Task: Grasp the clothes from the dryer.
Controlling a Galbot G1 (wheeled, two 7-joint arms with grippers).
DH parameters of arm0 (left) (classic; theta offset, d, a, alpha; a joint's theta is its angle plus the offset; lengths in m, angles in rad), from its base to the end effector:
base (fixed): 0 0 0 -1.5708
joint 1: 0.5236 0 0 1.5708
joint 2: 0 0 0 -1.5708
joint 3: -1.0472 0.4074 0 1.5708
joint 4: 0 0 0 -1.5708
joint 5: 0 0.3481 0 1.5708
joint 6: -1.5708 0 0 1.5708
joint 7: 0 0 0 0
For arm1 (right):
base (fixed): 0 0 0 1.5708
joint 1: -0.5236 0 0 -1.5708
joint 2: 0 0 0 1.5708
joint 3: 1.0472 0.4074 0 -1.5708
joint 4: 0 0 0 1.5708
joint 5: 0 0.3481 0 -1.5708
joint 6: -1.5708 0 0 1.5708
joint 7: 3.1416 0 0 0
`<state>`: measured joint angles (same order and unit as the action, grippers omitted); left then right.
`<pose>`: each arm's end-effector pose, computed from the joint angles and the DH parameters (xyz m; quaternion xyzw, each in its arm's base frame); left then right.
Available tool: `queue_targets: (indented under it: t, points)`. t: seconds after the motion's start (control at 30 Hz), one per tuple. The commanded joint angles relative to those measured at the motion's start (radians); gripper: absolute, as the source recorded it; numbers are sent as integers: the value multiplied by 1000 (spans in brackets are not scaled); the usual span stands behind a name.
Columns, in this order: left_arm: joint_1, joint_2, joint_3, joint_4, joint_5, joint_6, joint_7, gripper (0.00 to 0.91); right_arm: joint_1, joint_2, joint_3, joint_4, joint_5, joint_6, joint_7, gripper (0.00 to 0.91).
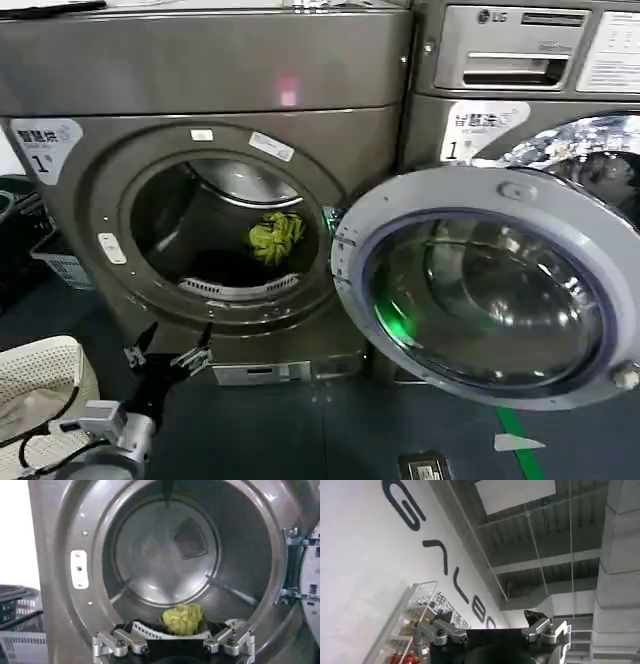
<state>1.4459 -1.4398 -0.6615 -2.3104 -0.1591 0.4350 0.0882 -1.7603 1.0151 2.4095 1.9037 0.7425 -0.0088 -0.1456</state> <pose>0.1700 0.0576 -0.2525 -0.0324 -0.9985 -0.0098 0.0425 -0.1324 -0.4206 0.0028 0.4583 0.7845 -0.2958 0.2950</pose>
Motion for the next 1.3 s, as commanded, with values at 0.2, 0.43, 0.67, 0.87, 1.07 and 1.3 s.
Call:
queue_targets:
  t: [0.2, 0.43, 0.67, 0.87, 1.07, 1.3]
  points:
    - [-28, 13, 12, 23, -8, -28, 2, 907, -7, 5, 0, 5, -7, -2, 7, 907]
    - [-208, 62, 73, 180, -17, -61, -5, 907, -22, 28, -5, 41, -8, -2, 6, 907]
    - [-497, 67, 160, 497, -38, -82, -65, 907, -40, 32, 9, 58, -5, -15, 13, 907]
    - [-729, 70, 236, 751, -34, -118, -115, 907, -23, 30, -11, 69, -11, -20, 15, 907]
    - [-931, 59, 296, 996, -26, -169, -131, 907, -16, 19, -17, 64, -13, -21, 15, 907]
    - [-1155, 17, 319, 1291, -13, -196, -137, 907, -17, -8, -7, 45, -13, -20, 14, 907]
